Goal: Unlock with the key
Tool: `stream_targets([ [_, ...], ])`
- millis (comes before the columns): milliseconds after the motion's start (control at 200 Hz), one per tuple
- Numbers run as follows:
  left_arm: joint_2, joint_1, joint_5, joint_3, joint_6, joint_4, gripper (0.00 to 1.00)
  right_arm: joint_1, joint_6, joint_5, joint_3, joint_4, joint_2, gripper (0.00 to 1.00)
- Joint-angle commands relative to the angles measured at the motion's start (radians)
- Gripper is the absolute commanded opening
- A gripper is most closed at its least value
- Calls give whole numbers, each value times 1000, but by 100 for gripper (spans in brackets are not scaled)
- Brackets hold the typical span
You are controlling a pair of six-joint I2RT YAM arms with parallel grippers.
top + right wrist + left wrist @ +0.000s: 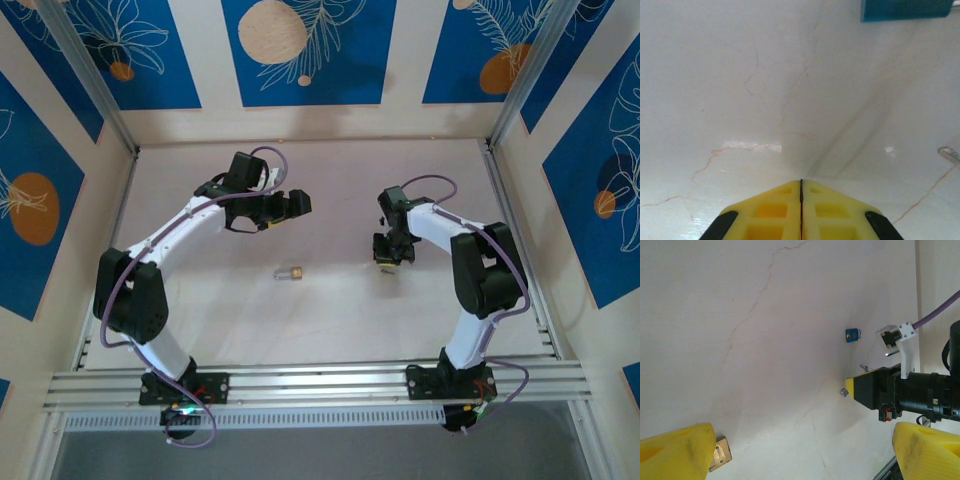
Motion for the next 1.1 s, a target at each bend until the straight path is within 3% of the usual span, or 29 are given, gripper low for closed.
stream_targets([
  [0, 14, 2, 17, 25, 6, -9, 91, 7, 14, 7, -16, -24, -43, 8],
  [245, 13, 2, 19, 24, 7, -8, 91, 18, 22, 20, -28, -17, -73, 4],
  [395, 13, 2, 21, 24, 4, -7, 90, 33, 22, 35, -32, -27, -63, 23],
  [585, 12, 3, 24, 24, 3, -7, 90, 42, 12, 40, -31, -43, -26, 35],
  [1096, 13, 1, 25, 23, 3, -6, 90, 41, -1, 87, -2, -54, 29, 30],
])
